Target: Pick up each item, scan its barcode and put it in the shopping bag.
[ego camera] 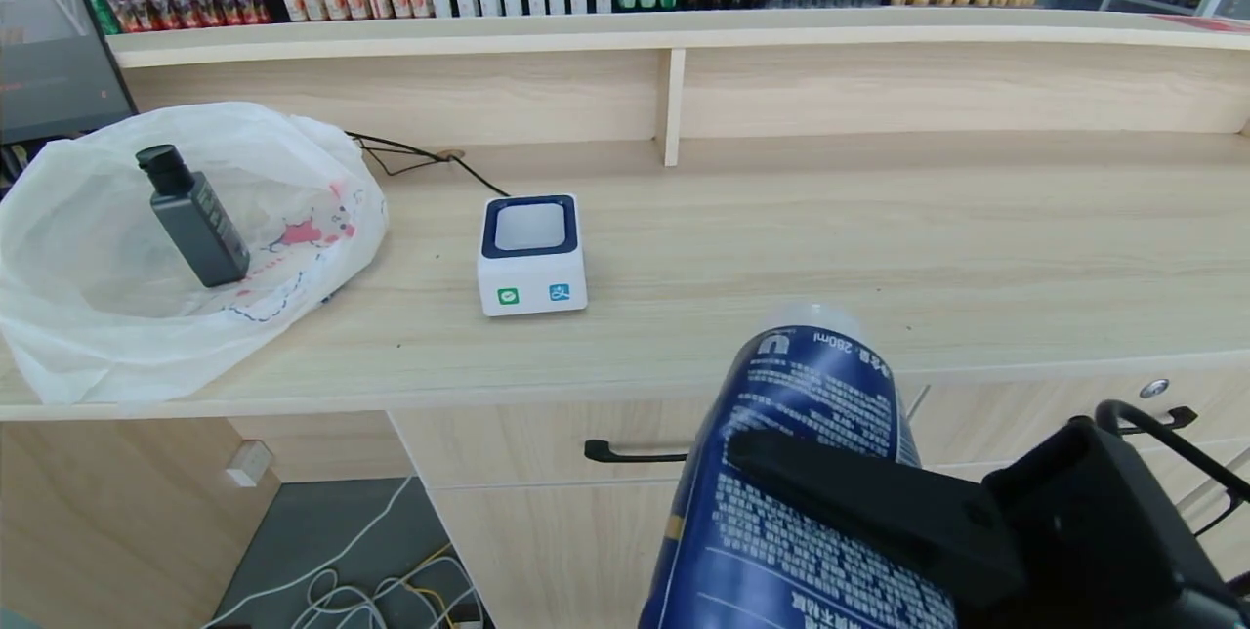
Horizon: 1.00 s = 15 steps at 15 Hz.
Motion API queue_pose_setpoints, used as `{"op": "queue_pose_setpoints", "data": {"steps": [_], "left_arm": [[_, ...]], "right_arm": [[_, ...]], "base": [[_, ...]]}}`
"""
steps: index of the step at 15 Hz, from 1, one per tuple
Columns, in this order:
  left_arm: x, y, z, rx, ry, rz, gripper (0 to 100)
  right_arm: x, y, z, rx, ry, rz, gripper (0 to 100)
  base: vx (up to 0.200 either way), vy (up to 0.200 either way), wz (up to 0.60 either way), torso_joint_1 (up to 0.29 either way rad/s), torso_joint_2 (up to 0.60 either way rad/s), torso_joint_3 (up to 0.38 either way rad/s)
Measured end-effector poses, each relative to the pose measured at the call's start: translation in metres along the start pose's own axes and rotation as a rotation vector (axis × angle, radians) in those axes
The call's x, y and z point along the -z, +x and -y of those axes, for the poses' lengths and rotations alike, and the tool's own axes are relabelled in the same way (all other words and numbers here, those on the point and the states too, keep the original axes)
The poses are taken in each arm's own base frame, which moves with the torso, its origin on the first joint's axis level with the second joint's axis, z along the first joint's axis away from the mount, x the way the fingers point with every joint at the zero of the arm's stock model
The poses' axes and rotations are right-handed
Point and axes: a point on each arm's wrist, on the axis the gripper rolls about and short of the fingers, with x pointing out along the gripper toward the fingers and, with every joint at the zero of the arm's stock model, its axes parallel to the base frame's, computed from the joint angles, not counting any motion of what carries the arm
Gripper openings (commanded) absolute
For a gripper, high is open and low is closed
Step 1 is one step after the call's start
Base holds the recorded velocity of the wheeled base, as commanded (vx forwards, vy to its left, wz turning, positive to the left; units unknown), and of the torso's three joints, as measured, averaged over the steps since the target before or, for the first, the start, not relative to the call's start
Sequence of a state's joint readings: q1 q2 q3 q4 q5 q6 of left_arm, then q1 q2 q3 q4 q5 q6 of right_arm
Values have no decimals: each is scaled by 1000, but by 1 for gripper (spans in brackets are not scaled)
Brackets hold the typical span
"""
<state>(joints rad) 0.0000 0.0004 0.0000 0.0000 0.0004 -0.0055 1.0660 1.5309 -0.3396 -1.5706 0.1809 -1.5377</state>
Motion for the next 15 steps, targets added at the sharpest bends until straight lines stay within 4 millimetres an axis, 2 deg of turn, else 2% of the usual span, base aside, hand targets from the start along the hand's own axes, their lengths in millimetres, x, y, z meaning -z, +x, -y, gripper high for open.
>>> {"op": "queue_pose_setpoints", "data": {"steps": [4,6,10,15], "left_arm": [[0,0,0,0,0,0,100],[0,0,0,0,0,0,100],[0,0,0,0,0,0,100],[0,0,0,0,0,0,100]], "right_arm": [[-2,-11,1,-9,-159,22,0],[-2,-9,6,14,-205,32,0],[2,13,16,96,-292,118,0],[7,51,5,119,-300,156,0]], "base": [[0,0,0,0,0,0],[0,0,0,0,0,0],[0,0,0,0,0,0],[0,0,0,0,0,0]]}}
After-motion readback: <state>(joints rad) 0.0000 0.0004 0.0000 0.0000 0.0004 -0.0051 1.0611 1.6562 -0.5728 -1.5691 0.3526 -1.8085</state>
